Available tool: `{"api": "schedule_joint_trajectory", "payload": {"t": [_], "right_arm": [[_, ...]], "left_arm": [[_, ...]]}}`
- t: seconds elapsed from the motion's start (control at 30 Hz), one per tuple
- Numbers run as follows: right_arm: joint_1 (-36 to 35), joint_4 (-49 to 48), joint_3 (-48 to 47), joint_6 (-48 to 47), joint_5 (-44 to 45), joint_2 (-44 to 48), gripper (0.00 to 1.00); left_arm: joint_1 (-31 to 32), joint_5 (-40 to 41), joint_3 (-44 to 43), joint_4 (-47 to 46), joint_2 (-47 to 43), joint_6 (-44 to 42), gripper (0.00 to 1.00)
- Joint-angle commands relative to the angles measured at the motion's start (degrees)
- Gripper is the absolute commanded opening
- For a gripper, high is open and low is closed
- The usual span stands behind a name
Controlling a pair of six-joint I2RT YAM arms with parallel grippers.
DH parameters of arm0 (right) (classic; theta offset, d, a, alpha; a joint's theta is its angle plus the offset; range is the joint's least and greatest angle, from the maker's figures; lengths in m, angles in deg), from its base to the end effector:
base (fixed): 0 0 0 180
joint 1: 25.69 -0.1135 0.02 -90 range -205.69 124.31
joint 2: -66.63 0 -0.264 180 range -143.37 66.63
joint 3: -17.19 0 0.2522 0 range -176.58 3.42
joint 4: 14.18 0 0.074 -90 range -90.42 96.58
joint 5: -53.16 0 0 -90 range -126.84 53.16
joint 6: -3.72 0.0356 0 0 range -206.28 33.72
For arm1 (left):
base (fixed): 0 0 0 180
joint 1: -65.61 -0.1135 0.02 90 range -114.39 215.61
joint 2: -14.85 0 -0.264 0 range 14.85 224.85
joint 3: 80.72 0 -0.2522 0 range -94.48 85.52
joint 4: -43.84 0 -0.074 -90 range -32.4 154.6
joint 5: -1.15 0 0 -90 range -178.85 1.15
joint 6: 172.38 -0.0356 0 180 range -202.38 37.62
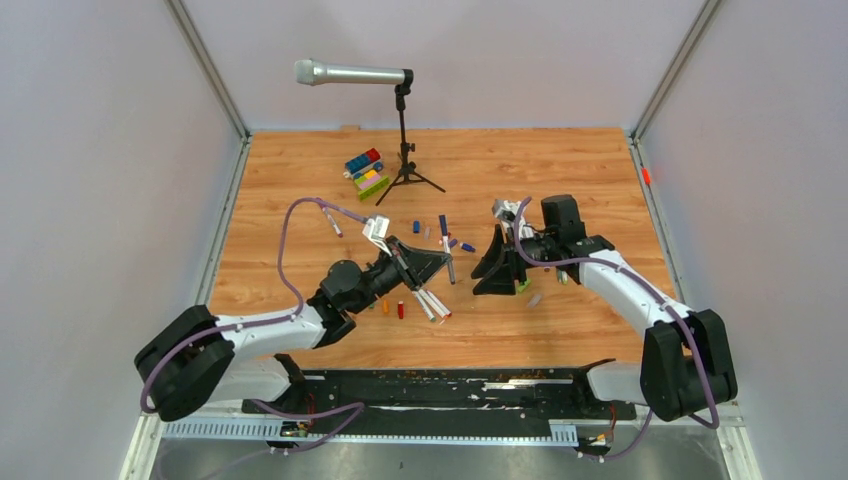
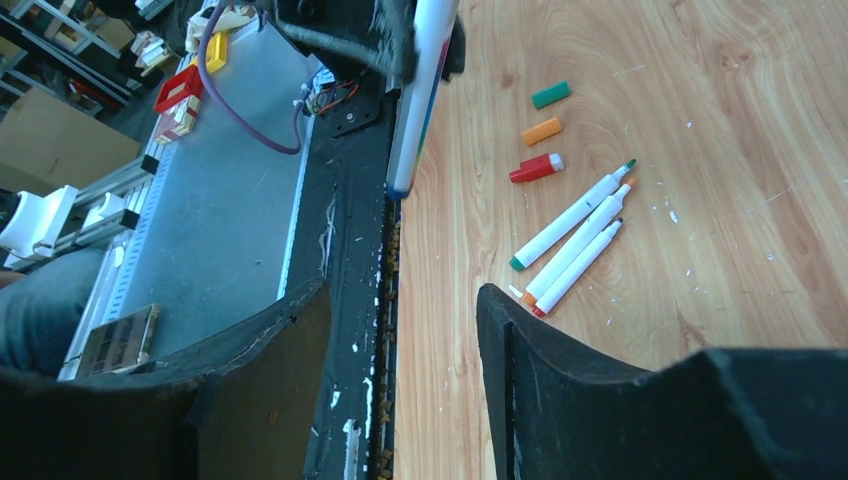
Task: Open the pen caps
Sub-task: Pick up the pen from the center of the board, then open the pen cap from the pen.
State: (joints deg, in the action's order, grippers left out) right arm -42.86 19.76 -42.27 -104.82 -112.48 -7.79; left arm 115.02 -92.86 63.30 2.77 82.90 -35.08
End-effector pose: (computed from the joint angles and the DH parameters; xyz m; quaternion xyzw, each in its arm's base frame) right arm 0.2260 0.1059 0.2403 -0.4317 0.6381 0.5708 0.2841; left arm 0.1563 -0.1863 0.2416 0.0386 0.6485 -0.5830 0.4880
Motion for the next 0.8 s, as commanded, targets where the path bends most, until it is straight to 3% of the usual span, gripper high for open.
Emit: {"api": "schedule_joint_trajectory", "payload": {"t": [0.0,0.23,0.5,0.57,0.6,0.63,0.67,0.7,0.77], "right_arm": [[0.12,-10.54,0.83,9.82,-2.8,1.3,0.56],[0.12,-16.28,1.93,16.86,-2.21,1.57,0.57],[-0.12,-19.59,2.66,22.71,-0.64,1.07,0.5],[-0.13,-22.88,3.07,26.07,-0.74,1.07,0.41],[-0.22,-24.33,3.44,27.62,-0.97,0.95,0.29],[-0.23,-25.9,3.76,28.8,-1.44,0.89,0.11],[-0.23,-26.47,3.81,29.17,-1.93,0.85,0.01],[-0.24,-25.94,3.47,28.76,-2.53,0.68,0.0],[-0.24,-22.91,2.39,26.66,-3.65,0.43,0.0]], "left_arm": [[3.16,3.89,-3.57,-6.52,4.03,-1.93,0.0],[6.98,6.51,-6.46,-10.48,9.89,-2.03,0.0],[9.63,8.15,-8.45,-13.81,14.24,-2.02,0.0],[10.01,8.63,-8.57,-14.43,14.89,-1.86,0.0],[10.15,9.08,-8.36,-15.23,15.13,-1.6,0.0],[10.16,9.51,-8.05,-16.69,15.52,-1.14,0.0],[10.12,10.14,-7.32,-18.58,15.75,-0.76,0.0],[10.17,10.76,-6.67,-20.29,15.91,-0.32,0.06],[10.05,12.49,-5.03,-22.71,15.3,0.28,0.27]]}}
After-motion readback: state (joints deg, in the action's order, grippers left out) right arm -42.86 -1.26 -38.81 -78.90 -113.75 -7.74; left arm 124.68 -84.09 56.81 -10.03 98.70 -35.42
